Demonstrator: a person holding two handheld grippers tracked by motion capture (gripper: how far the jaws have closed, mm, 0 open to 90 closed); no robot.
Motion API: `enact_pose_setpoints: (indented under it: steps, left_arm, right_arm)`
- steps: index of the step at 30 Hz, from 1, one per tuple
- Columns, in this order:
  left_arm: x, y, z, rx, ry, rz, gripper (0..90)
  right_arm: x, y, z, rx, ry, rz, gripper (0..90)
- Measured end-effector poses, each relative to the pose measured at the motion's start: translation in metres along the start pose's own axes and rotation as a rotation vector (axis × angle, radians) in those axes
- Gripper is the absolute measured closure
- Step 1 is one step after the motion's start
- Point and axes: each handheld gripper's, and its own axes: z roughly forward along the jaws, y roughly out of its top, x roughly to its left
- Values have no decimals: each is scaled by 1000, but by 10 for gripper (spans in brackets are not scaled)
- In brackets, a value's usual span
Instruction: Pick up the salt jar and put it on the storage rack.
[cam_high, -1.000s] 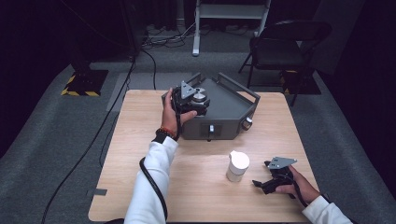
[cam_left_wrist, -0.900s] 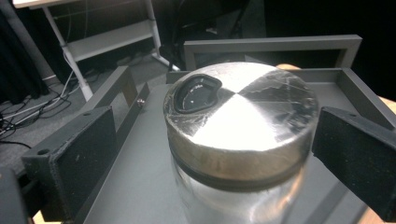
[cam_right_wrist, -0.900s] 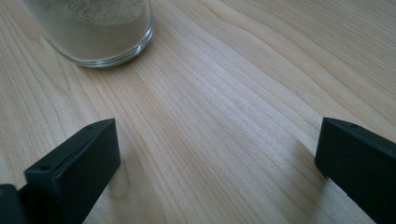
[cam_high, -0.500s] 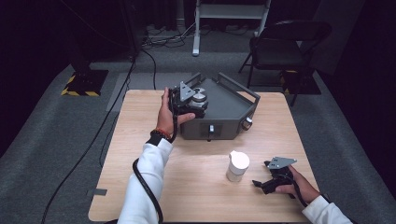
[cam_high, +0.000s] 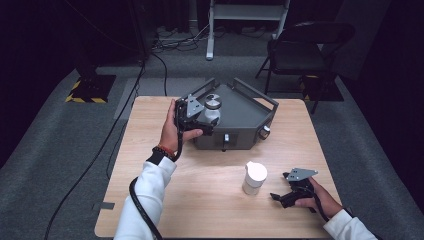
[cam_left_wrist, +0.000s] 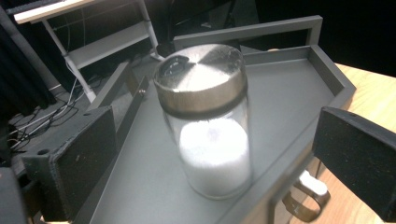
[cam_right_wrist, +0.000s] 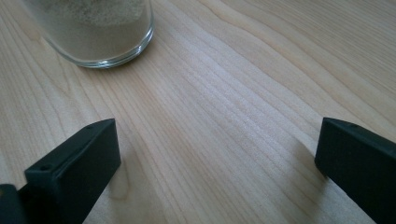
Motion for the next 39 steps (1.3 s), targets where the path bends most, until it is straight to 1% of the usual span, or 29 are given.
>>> enact_pose_setpoints:
  steps: [6, 13, 15, 17, 20, 23, 24, 27, 32, 34, 36, 39]
  left_arm:
    - [-2, -6, -7, 11, -24, 6, 0]
    - [-4, -15, -13, 22, -46, 2, 0]
    - [-7, -18, -15, 35, -51, 10, 0]
    - [-7, -20, -17, 39, -61, 4, 0]
    - [-10, -25, -21, 37, -66, -3, 0]
    - [-13, -29, -25, 43, -69, 4, 0]
    - [-13, -31, -26, 44, -73, -1, 0]
    - [-16, -35, -30, 58, -75, 9, 0]
    - [-18, -43, -35, 59, -82, 2, 0]
    - [-21, -44, -38, 68, -83, 18, 0]
    - [-22, -45, -40, 72, -88, 21, 0]
    - [-24, -50, -43, 73, -92, 11, 1]
  right_arm:
    - [0, 0, 0, 0, 0, 0, 0]
    - [0, 0, 0, 0, -1, 0, 0]
    - [0, 0, 0, 0, -1, 0, 0]
    - [0, 0, 0, 0, -1, 1, 0]
    - [0, 0, 0, 0, -1, 1, 1]
    - [0, 0, 0, 0, -1, 1, 1]
    - [0, 0, 0, 0, -1, 1, 0]
    - [0, 0, 0, 0, -2, 1, 1]
    - [1, 0, 0, 0, -2, 3, 0]
    - [1, 0, 0, 0, -2, 3, 0]
    - [1, 0, 0, 0, -2, 3, 0]
    - [1, 0, 0, 0, -2, 2, 1]
